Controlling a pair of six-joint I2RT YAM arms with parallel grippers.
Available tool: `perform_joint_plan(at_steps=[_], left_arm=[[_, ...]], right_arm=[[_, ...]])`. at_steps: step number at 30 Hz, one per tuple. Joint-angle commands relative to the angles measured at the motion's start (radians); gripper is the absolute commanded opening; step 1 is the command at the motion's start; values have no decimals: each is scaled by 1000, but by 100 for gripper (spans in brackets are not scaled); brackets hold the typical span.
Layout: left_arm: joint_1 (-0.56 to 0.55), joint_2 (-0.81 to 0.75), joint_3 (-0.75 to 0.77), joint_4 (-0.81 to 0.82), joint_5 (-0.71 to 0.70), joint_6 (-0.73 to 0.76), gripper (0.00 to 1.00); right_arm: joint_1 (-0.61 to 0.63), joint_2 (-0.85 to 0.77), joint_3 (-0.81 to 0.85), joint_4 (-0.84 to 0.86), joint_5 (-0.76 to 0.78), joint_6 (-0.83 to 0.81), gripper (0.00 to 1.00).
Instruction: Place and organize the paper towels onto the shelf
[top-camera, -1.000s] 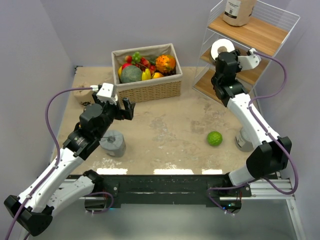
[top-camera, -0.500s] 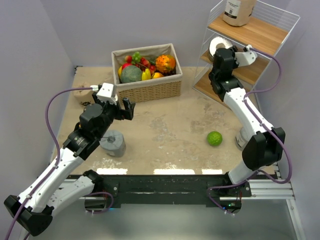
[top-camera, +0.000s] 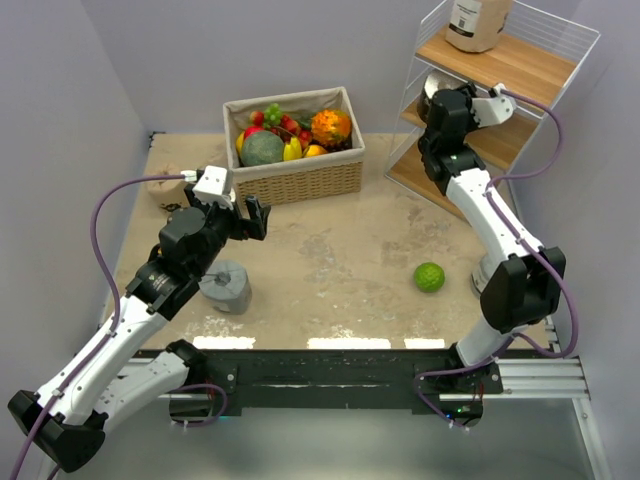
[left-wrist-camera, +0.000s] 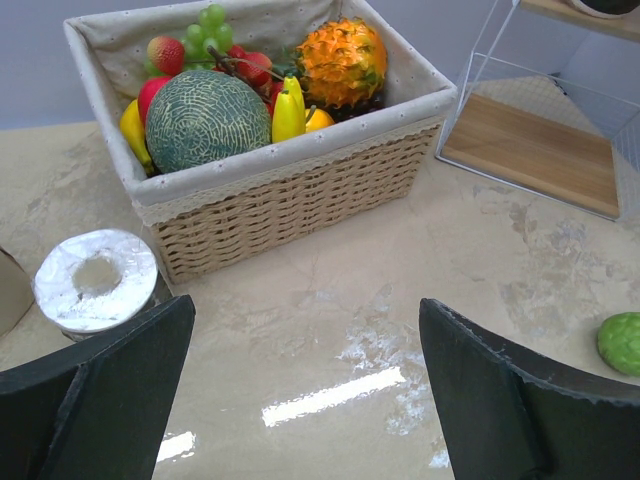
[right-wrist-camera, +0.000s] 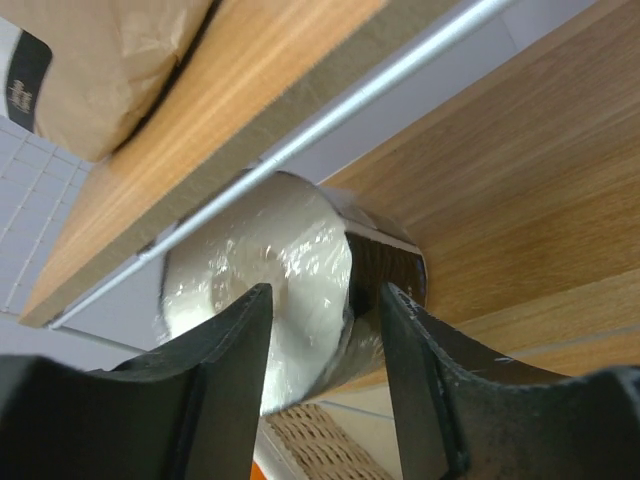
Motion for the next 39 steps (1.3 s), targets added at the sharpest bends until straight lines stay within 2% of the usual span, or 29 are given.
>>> perform_joint_plan(at_steps=[1, 9, 12, 16, 20, 22, 24, 27, 29, 32, 33, 34, 36, 37, 39], left_arm=[[-6, -3, -4, 49, 7, -2, 100], [-8, -2, -2, 48, 1, -1, 100], [-8, 1, -4, 46, -5, -1, 100], [-8, 10, -1, 43, -24, -1, 100], [-8, 32, 7, 20, -82, -16, 100], [-8, 50, 7, 7, -160, -39, 100], [-8, 75, 13, -13, -282, -65, 99], [-6, 139, 51, -69, -347, -87, 99], [1, 211, 90, -136, -355, -125, 96], [90, 300, 179, -242, -289, -207, 94], [141, 315, 209, -259, -165, -229, 93], [256, 329, 220, -268, -90, -260, 91], [361, 365, 248, -273, 75, -283, 90], [436, 377, 260, -279, 106, -301, 88], [480, 426, 307, -288, 140, -310, 87]], right_arm=[[-6, -46, 51, 75, 52, -34, 54], [-6, -147, -20, 69, 0, -41, 55], [-5, -219, -72, 51, -76, -29, 55], [-3, -321, -149, -50, -231, -28, 55], [-3, -420, -268, -110, -513, -83, 57], [-2, -460, -299, -173, -609, -127, 58], [-2, -480, -340, -243, -780, -216, 63], [10, -517, -383, -351, -947, -329, 71], [15, -555, -414, -402, -989, -374, 88], [17, -636, -463, -460, -1055, -413, 98], [20, -663, -477, -471, -1066, -413, 99], [18, -683, -510, -472, -1095, -408, 99], [20, -744, -541, -465, -1123, -400, 99], [18, -761, -566, -465, -1132, -396, 99], [18, -807, -587, -462, -1144, -384, 99]])
